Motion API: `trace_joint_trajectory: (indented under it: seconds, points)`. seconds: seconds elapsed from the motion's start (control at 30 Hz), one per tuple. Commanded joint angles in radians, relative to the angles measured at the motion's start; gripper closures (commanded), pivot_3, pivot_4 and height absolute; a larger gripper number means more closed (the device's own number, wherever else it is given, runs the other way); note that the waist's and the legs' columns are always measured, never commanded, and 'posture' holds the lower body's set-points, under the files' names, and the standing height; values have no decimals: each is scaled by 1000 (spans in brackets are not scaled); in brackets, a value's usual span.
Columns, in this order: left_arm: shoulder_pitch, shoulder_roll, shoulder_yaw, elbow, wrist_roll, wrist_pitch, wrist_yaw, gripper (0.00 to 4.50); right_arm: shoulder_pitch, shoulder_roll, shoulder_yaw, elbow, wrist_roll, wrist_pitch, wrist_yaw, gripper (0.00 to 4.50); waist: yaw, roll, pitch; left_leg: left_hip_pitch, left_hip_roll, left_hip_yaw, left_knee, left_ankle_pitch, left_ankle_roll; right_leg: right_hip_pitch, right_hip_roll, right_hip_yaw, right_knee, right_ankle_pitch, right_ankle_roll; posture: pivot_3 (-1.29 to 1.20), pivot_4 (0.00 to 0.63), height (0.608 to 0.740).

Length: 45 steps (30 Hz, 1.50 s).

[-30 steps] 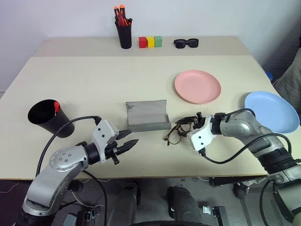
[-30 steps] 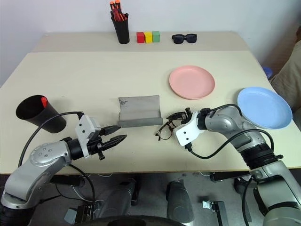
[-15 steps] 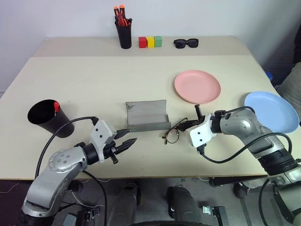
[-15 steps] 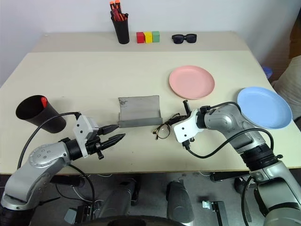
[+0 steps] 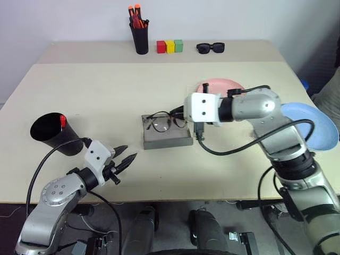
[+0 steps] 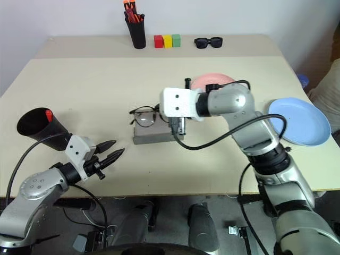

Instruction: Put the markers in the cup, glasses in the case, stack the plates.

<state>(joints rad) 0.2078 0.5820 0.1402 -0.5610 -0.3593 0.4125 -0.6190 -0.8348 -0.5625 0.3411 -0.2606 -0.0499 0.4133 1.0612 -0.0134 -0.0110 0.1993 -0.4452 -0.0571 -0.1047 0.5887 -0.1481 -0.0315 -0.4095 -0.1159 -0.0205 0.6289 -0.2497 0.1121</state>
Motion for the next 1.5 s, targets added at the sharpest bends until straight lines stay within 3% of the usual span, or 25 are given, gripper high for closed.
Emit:
trace_joint_trajectory:
  seconds: [0.03, 0.2, 0.53, 0.8, 0.9, 1.07, 1.5]
  points:
    - [42, -11, 33, -9, -24, -75, -40, 2590, -61, 86, 57, 66, -61, 73, -86, 4463, -1, 0, 0, 0, 0, 0, 0, 0, 0, 0, 1, 0, 0, 0, 0, 0, 150, 740]
    - [87, -13, 70, 0, -35, -128, -60, 2590, -62, 161, 117, 180, -126, 91, -159, 4463, 3, 1, 0, 0, 0, 0, 0, 0, 0, -1, 1, 0, 0, 0, 0, 0, 150, 740]
    - [104, 2, 105, -41, -45, -96, -50, 2590, 9, 68, 165, 147, -190, 115, -102, 4463, -1, 1, 0, 0, 0, 2, -2, 0, 0, -1, 2, 0, 0, 0, 0, 0, 150, 740]
    - [55, 3, 78, -30, -34, -76, -40, 2590, 24, 81, 169, 139, -198, 150, -100, 4463, -2, 0, 0, 0, 1, 2, -2, 0, 0, -1, 3, 1, 1, 0, 0, 0, 150, 740]
    - [40, 3, 74, -37, -34, -61, -34, 2590, 21, 96, 160, 145, -193, 158, -103, 3517, -2, 0, 0, 0, 1, 2, -2, 0, 0, -1, 3, 1, 1, 0, 0, 0, 150, 740]
    - [22, 5, 74, -53, -40, -35, -23, 2590, 8, 116, 120, 129, -168, 157, -118, 1010, -2, 0, 0, 0, 1, 2, -2, 0, 0, -1, 3, 1, 1, 0, 0, 0, 150, 740]
    - [2, 1, 73, -63, -41, -6, -17, 2590, 38, 112, 120, 128, -177, 102, -151, 1010, -2, 0, 0, 0, 1, 2, -2, 0, 0, -1, 3, 1, 1, 0, 0, 0, 150, 740]
